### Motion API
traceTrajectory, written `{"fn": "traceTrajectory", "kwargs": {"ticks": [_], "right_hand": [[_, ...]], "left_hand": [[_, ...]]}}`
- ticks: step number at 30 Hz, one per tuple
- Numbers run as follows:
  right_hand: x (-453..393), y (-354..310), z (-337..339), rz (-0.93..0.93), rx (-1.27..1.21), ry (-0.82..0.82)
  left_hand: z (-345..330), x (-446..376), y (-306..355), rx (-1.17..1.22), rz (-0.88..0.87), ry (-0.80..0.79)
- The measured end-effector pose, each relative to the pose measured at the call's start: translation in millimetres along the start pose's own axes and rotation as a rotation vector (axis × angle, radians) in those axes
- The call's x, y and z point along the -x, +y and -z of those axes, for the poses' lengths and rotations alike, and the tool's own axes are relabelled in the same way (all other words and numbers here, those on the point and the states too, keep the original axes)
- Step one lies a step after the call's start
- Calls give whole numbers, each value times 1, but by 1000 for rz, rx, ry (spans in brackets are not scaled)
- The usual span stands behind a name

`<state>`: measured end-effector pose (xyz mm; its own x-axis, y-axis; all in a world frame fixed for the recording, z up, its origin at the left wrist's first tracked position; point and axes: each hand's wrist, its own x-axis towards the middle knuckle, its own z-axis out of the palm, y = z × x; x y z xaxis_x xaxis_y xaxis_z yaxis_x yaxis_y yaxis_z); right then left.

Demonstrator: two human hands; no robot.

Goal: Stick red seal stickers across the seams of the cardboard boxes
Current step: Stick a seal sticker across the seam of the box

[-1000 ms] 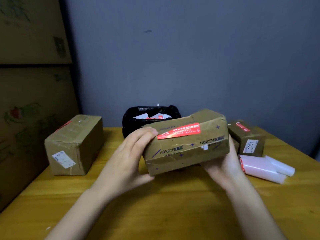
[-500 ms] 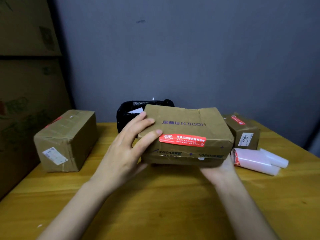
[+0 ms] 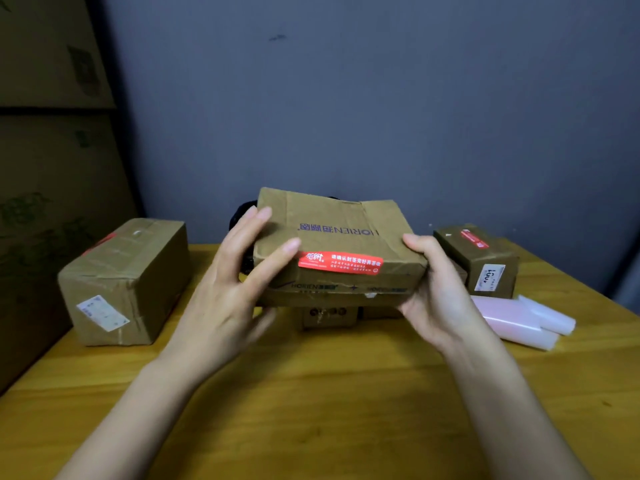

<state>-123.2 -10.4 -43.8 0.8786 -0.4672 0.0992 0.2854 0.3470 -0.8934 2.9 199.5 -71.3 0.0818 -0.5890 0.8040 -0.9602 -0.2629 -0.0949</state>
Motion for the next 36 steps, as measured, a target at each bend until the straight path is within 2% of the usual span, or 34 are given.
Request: {"fn": "traceTrajectory", "kwargs": {"ticks": [2,3,5,8,12,15,18,22,24,26,31,36], "right_hand": [[-7,1,-5,3,-15,50],[-11,1,-8,10,-6,64],[-17,3,-16,39,51,87],[-31,9,-26,84,194,63],[-48,8,-40,141,308,-14],[-60,4,-45,130,287,-55],[-73,4,-52,177,390,-14],[-88,10,-52,575,661,128],[-88,13,-48,761,698,102],[-88,18,-44,856,786,88],[-88,18,-44,795,813,40],[-79,16,-49,752,697,-12]], "left_hand": [[6,3,4,78,34,-28],[7,4,2,147,105,-24],[0,-1,-9,374,323,6],[-8,-22,-28,747,679,139],[-6,-35,-13,1063,958,184],[-7,-42,-19,1137,1015,282],[-13,-52,-27,1110,1082,356],[-20,-61,-33,1064,1143,439],[-23,-66,-37,1049,1163,447],[-27,-67,-42,1029,1173,446],[-33,-70,-50,1049,1210,417],[-35,-69,-58,1132,1258,344]]}}
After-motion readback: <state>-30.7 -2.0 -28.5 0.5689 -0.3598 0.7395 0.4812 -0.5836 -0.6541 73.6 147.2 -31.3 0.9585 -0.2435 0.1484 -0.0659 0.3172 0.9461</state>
